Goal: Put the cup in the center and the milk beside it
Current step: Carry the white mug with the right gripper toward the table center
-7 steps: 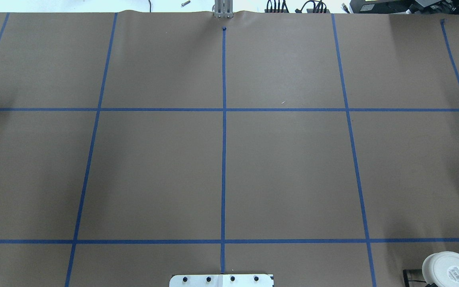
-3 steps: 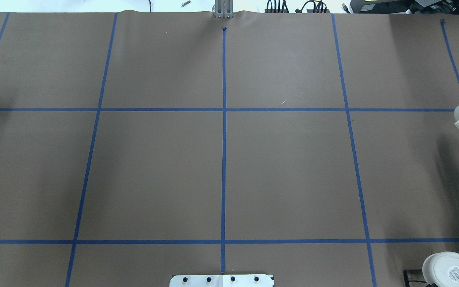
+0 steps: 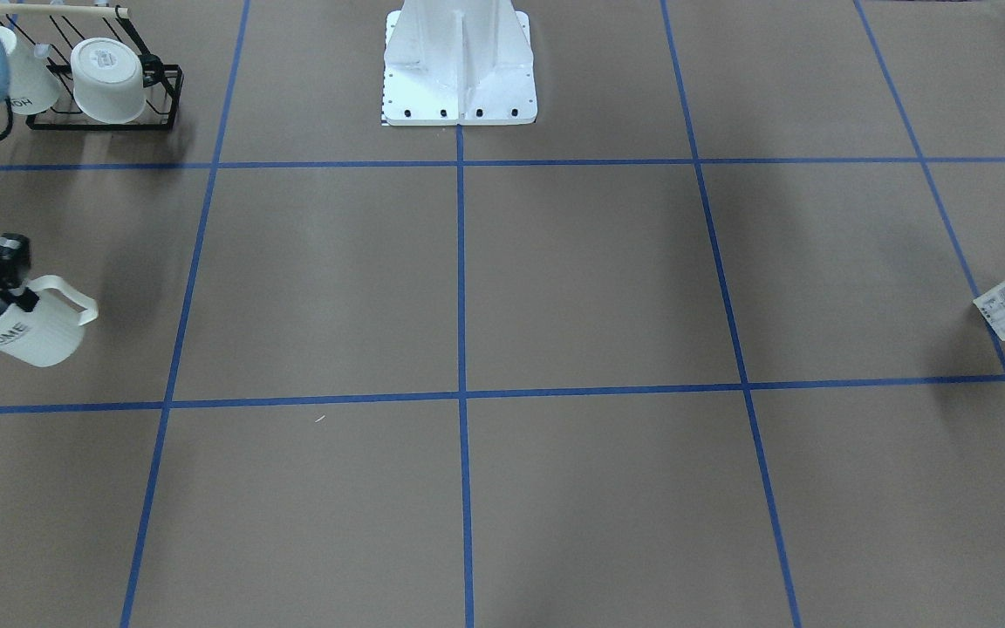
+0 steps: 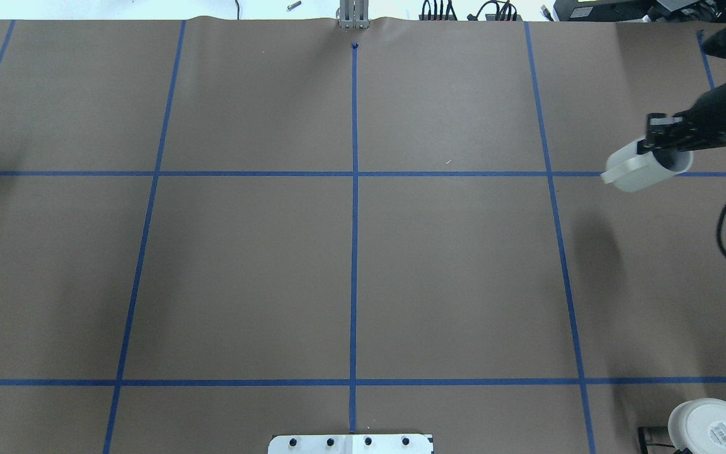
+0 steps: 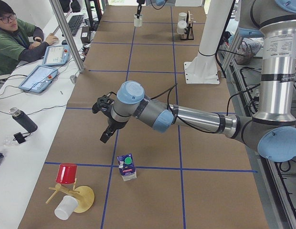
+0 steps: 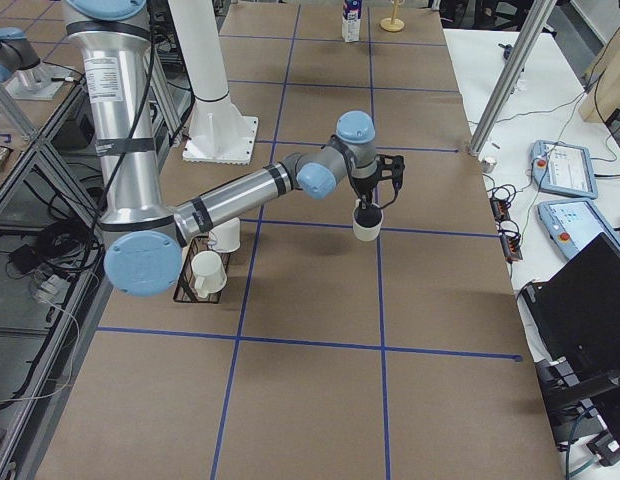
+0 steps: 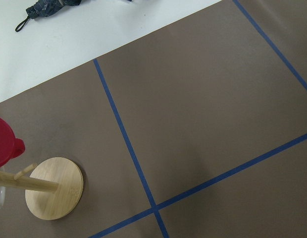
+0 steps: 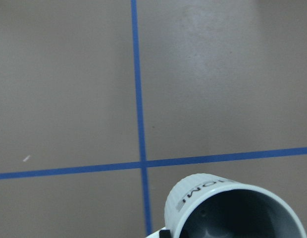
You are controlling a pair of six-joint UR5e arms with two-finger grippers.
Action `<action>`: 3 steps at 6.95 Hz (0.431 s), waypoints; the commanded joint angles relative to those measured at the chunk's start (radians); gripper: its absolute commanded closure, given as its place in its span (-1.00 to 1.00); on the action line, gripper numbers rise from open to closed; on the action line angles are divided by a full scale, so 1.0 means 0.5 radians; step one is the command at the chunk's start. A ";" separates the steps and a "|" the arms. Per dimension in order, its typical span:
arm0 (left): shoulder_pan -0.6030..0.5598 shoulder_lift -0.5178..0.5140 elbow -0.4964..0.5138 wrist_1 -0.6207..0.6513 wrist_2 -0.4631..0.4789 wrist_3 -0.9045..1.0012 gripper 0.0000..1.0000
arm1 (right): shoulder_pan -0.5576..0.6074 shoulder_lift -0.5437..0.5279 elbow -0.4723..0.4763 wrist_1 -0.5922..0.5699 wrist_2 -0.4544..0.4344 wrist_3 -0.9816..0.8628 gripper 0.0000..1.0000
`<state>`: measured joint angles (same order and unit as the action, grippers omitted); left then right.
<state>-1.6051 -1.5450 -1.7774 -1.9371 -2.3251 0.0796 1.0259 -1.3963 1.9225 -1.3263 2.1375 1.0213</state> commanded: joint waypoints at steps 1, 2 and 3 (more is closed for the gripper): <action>0.001 0.001 0.002 -0.001 -0.001 0.000 -0.98 | -0.546 0.679 0.042 -0.694 -0.435 0.624 1.00; 0.004 0.001 0.002 -0.001 -0.001 -0.003 -0.98 | -0.694 0.916 -0.067 -0.819 -0.568 0.854 1.00; 0.004 0.001 0.002 -0.001 -0.001 0.000 -0.98 | -0.826 1.094 -0.251 -0.833 -0.675 1.182 1.00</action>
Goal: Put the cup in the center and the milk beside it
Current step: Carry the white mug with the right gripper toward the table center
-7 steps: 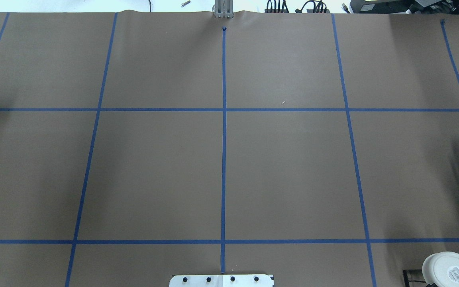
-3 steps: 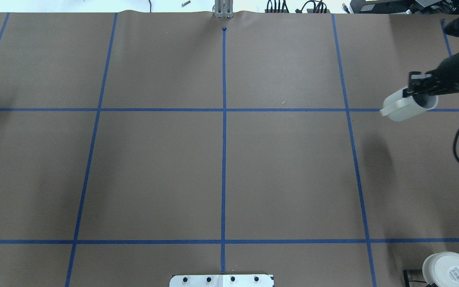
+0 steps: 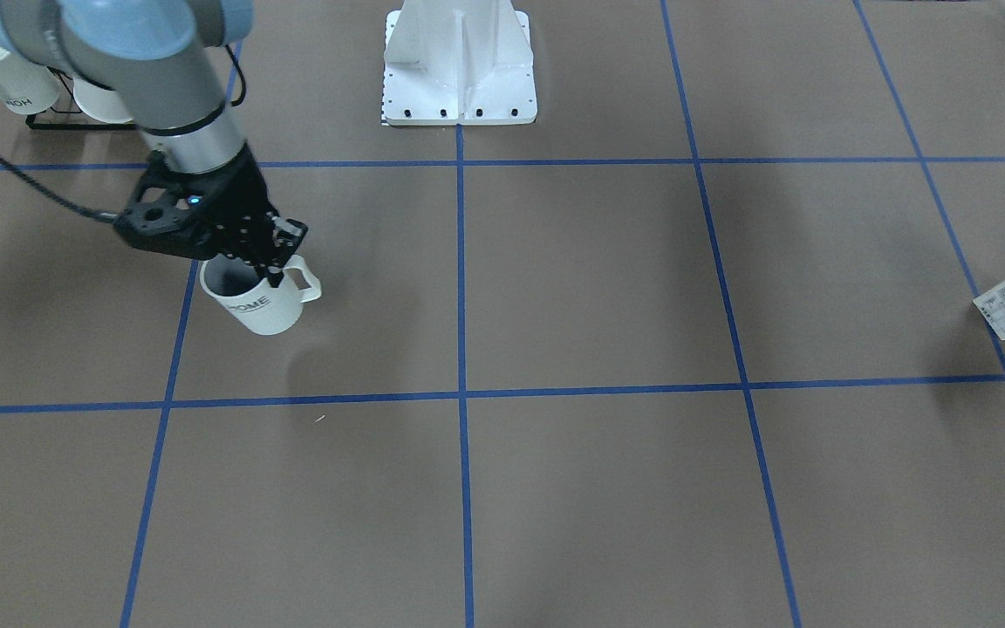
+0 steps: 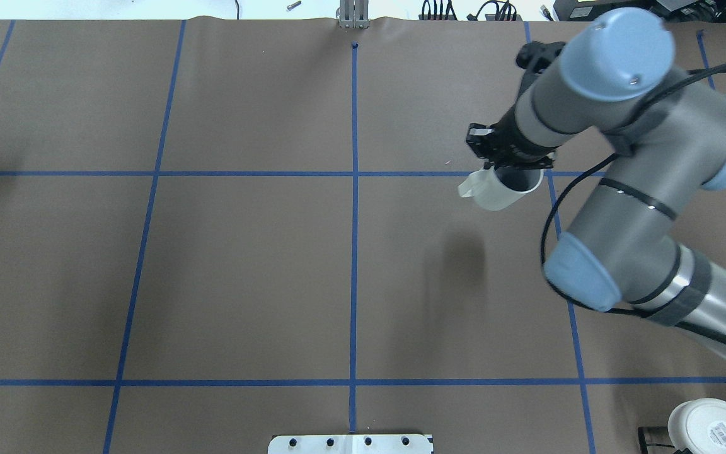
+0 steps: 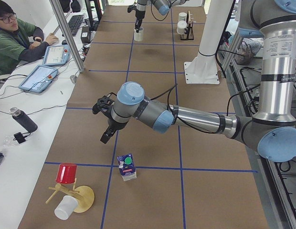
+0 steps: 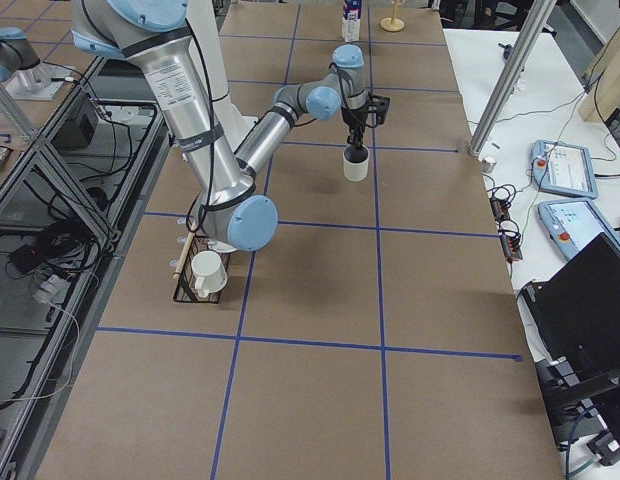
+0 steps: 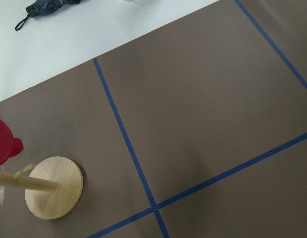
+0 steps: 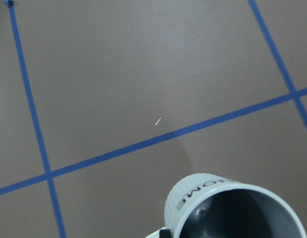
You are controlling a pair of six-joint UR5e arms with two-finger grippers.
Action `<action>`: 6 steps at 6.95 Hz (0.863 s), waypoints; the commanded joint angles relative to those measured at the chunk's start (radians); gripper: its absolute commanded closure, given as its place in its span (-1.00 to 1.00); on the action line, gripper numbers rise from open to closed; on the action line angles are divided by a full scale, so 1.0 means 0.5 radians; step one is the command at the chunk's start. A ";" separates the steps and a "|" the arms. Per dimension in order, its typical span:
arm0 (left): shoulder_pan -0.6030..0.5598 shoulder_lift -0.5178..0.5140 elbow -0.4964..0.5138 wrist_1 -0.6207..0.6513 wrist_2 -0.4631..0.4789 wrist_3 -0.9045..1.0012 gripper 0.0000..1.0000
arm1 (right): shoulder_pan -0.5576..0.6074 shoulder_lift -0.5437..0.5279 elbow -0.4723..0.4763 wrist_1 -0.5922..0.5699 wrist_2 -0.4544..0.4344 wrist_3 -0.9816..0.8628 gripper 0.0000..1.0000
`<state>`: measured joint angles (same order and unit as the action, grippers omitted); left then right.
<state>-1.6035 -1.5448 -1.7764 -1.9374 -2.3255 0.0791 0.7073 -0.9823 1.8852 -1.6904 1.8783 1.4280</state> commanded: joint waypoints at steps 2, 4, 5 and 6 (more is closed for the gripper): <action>0.001 0.000 0.000 0.000 0.000 -0.002 -0.98 | -0.304 0.513 -0.493 -0.242 -0.277 1.187 1.00; 0.004 0.000 0.000 -0.003 0.000 -0.002 -0.98 | -0.307 0.544 -0.500 -0.346 -0.274 1.908 1.00; 0.004 0.000 0.000 -0.015 0.000 -0.002 -0.98 | -0.398 0.632 -0.509 -0.486 -0.277 2.033 1.00; 0.004 0.000 0.000 -0.015 0.000 -0.002 -0.98 | -0.466 0.855 -0.734 -0.503 -0.281 2.177 1.00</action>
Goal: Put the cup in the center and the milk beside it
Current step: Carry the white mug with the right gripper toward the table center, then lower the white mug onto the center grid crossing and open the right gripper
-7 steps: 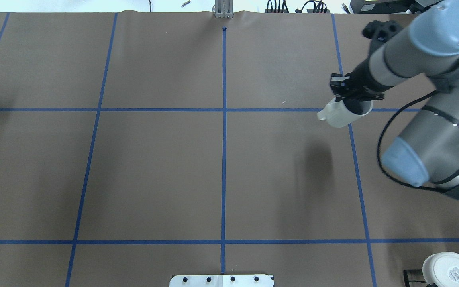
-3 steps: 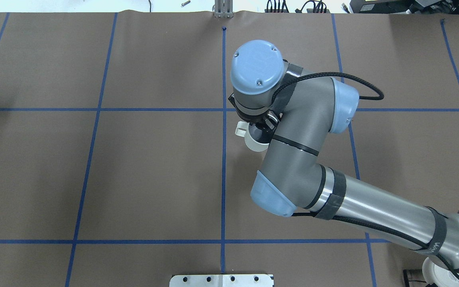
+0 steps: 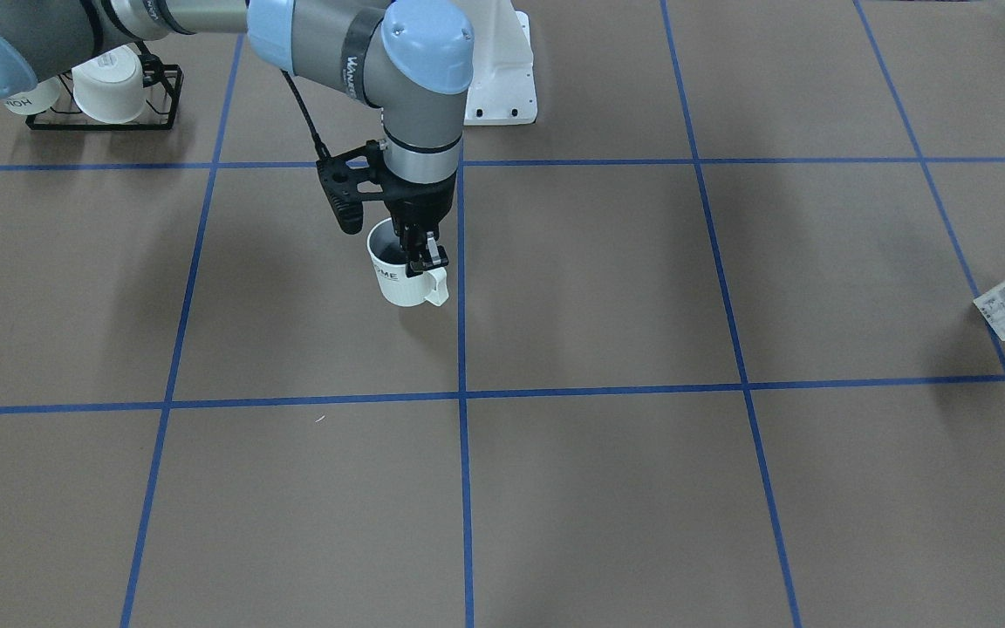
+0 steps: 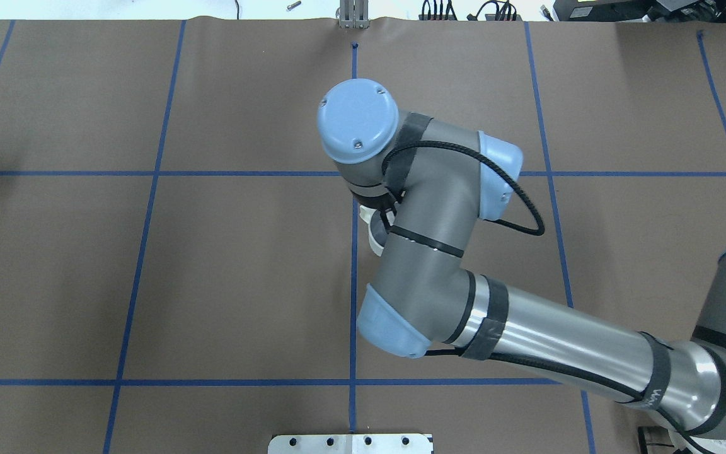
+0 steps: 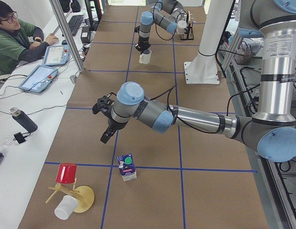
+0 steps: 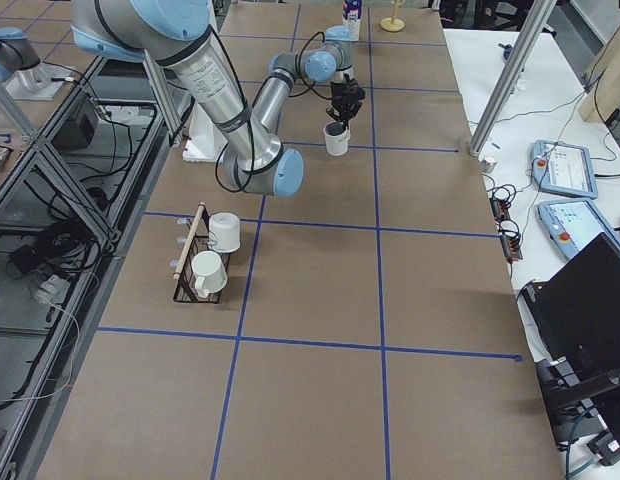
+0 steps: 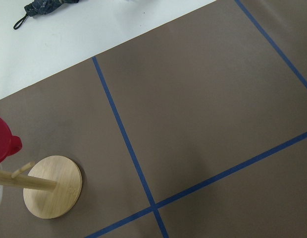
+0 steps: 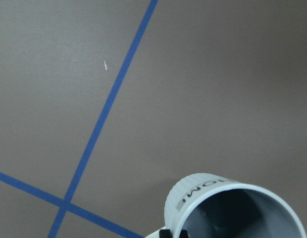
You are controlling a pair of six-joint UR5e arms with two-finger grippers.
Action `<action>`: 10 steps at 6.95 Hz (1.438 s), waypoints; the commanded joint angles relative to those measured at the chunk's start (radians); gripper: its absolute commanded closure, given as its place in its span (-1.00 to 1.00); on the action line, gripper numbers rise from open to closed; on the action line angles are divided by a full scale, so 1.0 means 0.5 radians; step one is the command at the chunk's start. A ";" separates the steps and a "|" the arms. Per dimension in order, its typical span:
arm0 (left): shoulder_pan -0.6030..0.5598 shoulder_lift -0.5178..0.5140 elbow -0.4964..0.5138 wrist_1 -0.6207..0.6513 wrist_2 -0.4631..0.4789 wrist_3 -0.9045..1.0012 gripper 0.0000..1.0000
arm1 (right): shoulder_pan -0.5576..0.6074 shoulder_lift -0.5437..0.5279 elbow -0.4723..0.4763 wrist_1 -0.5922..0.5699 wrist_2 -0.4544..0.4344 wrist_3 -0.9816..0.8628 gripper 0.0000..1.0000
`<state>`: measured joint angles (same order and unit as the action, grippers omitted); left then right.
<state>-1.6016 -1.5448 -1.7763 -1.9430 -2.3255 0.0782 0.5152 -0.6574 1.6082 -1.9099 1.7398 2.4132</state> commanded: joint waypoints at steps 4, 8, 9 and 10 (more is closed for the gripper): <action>0.006 0.000 0.000 -0.022 0.000 0.000 -0.98 | -0.116 0.251 -0.409 -0.030 -0.068 0.239 1.00; 0.006 0.000 0.000 -0.026 0.000 0.000 -0.98 | -0.113 0.247 -0.477 0.203 -0.139 0.202 -0.12; 0.006 0.000 0.006 -0.023 0.003 0.000 -0.98 | -0.113 0.247 -0.477 0.197 -0.135 0.147 -0.99; 0.006 0.000 0.015 -0.026 0.003 0.000 -0.98 | -0.077 0.268 -0.434 0.151 -0.108 0.044 -1.00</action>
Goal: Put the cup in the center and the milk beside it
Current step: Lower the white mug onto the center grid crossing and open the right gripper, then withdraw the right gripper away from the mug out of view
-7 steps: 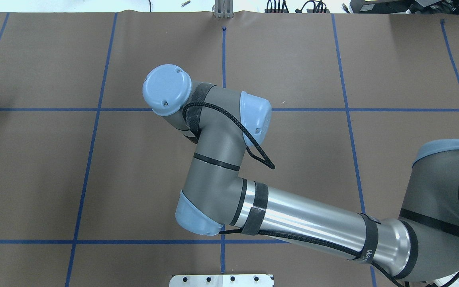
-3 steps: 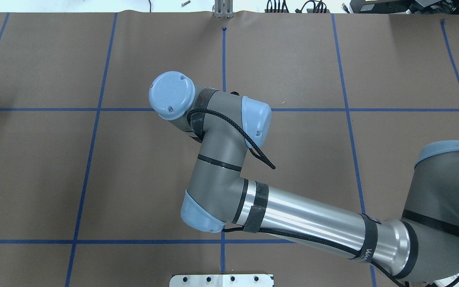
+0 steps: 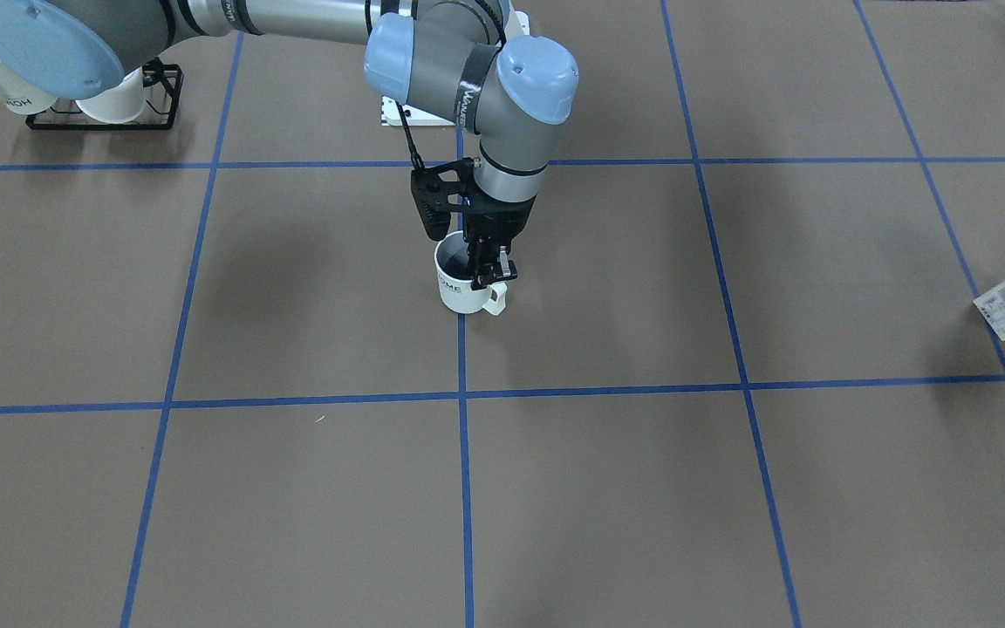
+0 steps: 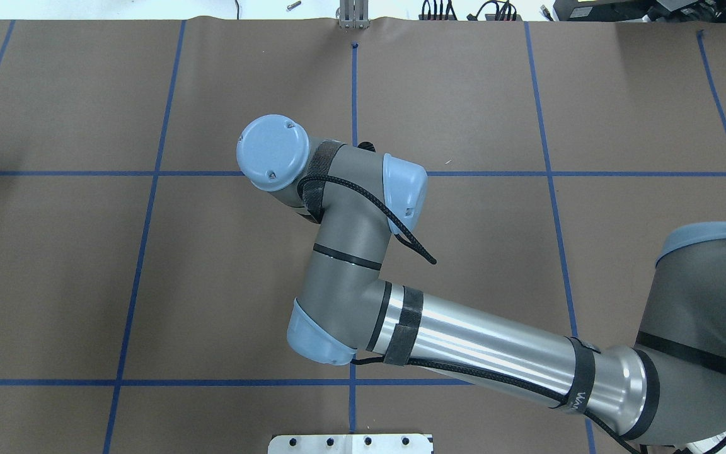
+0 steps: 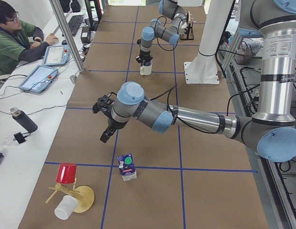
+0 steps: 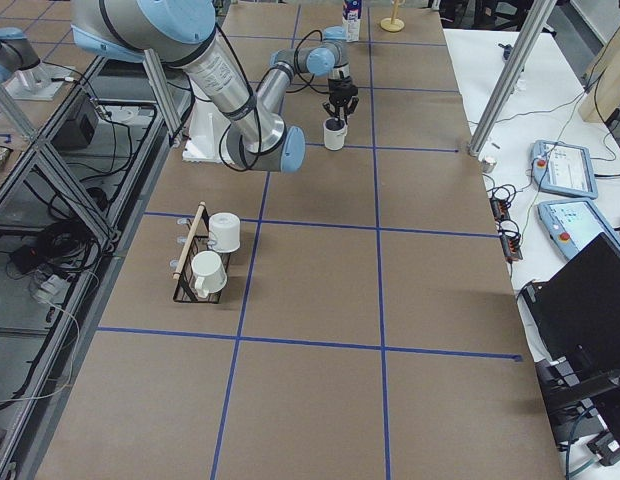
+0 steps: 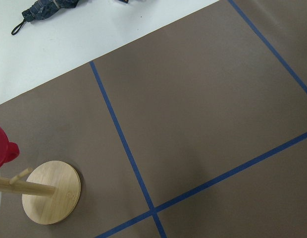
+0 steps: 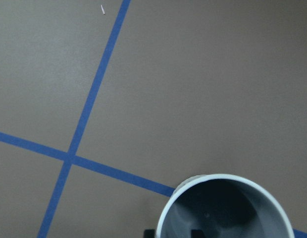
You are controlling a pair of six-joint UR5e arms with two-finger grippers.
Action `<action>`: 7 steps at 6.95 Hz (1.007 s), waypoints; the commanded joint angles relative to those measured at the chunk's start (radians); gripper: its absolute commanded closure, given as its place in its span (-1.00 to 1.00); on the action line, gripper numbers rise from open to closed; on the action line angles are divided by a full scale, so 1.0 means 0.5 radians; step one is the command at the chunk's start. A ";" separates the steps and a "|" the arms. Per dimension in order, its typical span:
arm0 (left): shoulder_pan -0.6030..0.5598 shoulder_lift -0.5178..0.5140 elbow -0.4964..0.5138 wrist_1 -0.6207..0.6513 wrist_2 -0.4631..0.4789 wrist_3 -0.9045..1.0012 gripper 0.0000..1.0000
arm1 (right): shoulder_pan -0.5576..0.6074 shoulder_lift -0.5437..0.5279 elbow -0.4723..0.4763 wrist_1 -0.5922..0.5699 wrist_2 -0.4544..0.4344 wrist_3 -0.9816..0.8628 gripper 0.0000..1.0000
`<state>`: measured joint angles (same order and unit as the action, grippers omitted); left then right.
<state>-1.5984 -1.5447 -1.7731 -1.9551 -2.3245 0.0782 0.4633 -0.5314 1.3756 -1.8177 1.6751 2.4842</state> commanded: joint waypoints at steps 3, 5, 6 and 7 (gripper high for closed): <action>0.003 0.000 0.027 0.002 -0.002 -0.003 -0.98 | 0.296 -0.008 0.604 -0.521 0.172 -0.857 -1.00; 0.000 0.040 0.049 -0.011 -0.005 -0.009 -0.98 | 0.642 -0.337 0.778 -0.491 0.495 -1.891 -1.00; 0.000 0.031 0.046 -0.005 -0.002 -0.073 -0.98 | 0.860 -0.628 0.947 -0.464 0.640 -2.484 -1.00; 0.000 0.031 0.046 0.014 -0.002 -0.104 -0.98 | 1.132 -0.861 0.994 -0.400 0.823 -3.112 -1.00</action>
<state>-1.5982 -1.5299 -1.7505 -1.9558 -2.3259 0.0482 0.8686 -0.8032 1.8138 -2.0481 1.9747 1.3276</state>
